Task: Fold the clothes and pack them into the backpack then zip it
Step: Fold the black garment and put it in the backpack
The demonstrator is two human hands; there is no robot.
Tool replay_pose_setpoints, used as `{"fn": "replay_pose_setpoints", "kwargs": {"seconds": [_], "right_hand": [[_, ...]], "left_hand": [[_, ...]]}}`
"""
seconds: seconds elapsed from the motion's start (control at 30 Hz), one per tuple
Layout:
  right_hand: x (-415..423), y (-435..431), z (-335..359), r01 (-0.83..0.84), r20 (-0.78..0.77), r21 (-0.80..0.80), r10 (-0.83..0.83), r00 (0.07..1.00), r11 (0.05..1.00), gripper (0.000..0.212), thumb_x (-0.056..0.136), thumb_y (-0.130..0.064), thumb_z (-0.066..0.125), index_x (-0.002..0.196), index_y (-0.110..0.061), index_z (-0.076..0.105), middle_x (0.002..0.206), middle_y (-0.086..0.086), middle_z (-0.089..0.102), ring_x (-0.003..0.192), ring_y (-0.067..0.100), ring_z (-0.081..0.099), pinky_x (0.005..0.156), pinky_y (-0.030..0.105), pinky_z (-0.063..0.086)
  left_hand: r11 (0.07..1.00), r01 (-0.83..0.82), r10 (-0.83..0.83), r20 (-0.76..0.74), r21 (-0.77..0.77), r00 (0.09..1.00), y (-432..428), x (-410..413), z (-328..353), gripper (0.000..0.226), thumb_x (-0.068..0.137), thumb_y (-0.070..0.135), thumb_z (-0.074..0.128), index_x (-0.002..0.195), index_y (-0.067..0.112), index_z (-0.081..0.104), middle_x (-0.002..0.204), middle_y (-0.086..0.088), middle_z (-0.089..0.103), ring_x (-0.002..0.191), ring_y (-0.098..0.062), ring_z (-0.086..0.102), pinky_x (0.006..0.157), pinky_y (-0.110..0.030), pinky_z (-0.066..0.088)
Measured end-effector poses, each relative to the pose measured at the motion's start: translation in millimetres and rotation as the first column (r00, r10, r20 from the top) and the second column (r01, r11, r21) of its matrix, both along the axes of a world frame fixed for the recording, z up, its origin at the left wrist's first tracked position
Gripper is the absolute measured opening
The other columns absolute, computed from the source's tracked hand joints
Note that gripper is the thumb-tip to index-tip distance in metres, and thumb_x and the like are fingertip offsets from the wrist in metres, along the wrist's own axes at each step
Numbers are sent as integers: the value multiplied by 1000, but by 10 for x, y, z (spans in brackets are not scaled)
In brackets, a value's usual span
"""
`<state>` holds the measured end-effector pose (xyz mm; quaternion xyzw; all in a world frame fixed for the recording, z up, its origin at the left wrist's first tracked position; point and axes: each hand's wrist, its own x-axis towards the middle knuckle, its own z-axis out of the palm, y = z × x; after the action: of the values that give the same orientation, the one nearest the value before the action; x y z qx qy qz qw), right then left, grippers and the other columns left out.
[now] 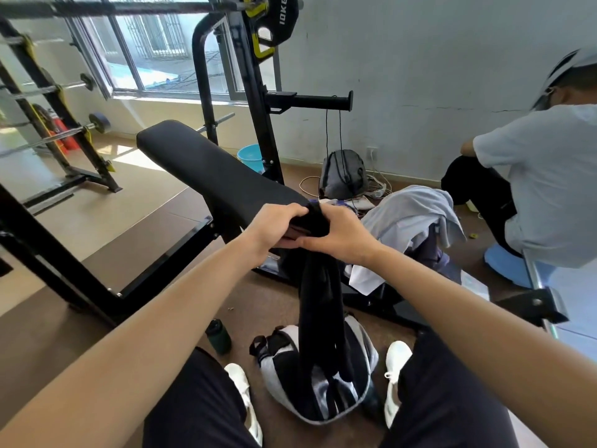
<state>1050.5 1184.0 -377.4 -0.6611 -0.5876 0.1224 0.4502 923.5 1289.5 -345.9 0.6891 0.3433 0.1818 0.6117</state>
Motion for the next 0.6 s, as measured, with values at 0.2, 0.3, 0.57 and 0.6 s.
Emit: {"fn": "replay_pose_setpoints", "kwargs": {"seconds": [0.2,0.3,0.57,0.6], "right_hand": [[163,29,-55,-6,-153,0,6,988,1000,11,91,-3,71,91,-15,72,82,-9,67,84,9,67,81,30,53],[244,-28,-23,-49,-338,-11,42,940,999,16,94,6,63,108,5,71,90,-1,70,86,6,67,83,21,53],[375,-150,-74,-196,-647,-50,118,753,979,20,99,3,55,107,-6,71,98,3,73,93,12,70,84,22,54],[379,-163,-81,-207,-672,-52,119,731,977,20,99,2,54,106,-7,71,97,2,73,93,13,70,84,22,54]], "left_hand": [[994,32,-42,89,106,995,54,-170,-56,41,101,24,40,101,6,77,95,-6,78,86,-18,69,81,-31,51],[968,-246,233,183,50,955,269,-316,-246,34,96,20,47,88,12,79,88,-4,75,80,-17,67,71,-27,51],[959,185,-186,17,-216,982,420,-505,-1294,67,83,61,72,129,14,60,129,3,65,125,-21,58,108,-42,48],[941,237,-233,44,-241,971,351,-463,-1344,64,85,58,73,125,10,60,123,0,68,118,-21,62,106,-40,49]]}}
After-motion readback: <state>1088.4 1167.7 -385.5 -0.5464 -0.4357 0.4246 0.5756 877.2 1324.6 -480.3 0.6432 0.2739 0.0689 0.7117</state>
